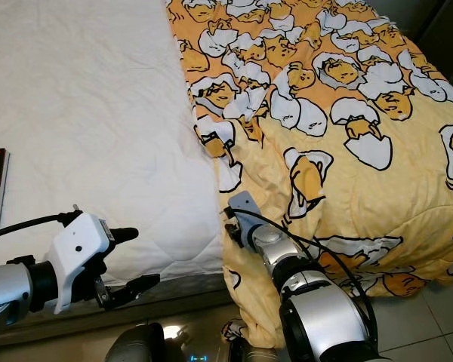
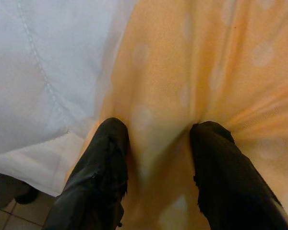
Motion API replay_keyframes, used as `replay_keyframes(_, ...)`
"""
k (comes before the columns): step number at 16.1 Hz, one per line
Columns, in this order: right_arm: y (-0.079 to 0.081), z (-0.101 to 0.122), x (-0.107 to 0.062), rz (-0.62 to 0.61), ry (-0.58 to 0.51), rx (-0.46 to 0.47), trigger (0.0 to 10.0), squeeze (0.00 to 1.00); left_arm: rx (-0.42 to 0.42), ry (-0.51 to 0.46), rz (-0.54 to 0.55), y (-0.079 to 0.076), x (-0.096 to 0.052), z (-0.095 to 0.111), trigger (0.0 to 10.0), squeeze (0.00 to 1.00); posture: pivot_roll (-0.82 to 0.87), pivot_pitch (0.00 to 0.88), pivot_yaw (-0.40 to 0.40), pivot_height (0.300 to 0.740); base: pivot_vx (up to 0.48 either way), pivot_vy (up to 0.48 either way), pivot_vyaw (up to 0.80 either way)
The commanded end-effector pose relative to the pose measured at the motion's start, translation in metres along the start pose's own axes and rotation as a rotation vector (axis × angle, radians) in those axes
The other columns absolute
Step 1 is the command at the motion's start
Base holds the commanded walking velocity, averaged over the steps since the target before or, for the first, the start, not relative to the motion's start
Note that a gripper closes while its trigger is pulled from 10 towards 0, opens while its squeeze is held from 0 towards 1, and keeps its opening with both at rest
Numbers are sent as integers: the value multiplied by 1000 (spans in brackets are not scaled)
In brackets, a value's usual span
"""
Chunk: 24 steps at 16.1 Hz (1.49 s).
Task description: Clean up the room
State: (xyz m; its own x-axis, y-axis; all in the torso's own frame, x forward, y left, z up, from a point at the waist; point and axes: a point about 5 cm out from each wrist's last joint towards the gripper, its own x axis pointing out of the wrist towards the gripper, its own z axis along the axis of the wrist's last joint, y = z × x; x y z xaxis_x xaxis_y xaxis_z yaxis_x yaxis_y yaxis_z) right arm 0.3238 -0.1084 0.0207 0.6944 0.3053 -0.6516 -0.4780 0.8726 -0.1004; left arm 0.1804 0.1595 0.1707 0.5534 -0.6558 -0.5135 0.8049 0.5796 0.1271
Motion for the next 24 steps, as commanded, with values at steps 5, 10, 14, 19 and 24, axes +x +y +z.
replay_keyframes(5, -3, -2, -1, 16, -5, 53, 0, 0, 9, 14, -27, -4, -3, 0, 10000, 0, 158, 184, -43, 740, 0, 0, 0)
replay_keyframes(10, -10, -6, -5, 85, -16, 93, 0, 0, -67, 108, -50, -5, -6, -20, 10000, 0, 138, 155, -11, 740, 0, 0, 0)
replay_keyframes(14, -10, -7, -9, 258, -42, 79, 0, 0, -75, 138, -50, 1, -5, -25, 10000, 0, 123, 149, 8, 740, 0, 0, 0)
replay_keyframes(19, -5, -12, -21, 576, -59, 101, 0, 0, -73, 134, -45, 2, -5, -25, 10000, 0, 128, 146, -2, 740, 0, 0, 0)
replay_keyframes(24, 3, -20, -34, 838, -40, 80, 0, 0, -75, 143, -46, 1, -7, -27, 10000, 0, 124, 139, -8, 740, 0, 0, 0)
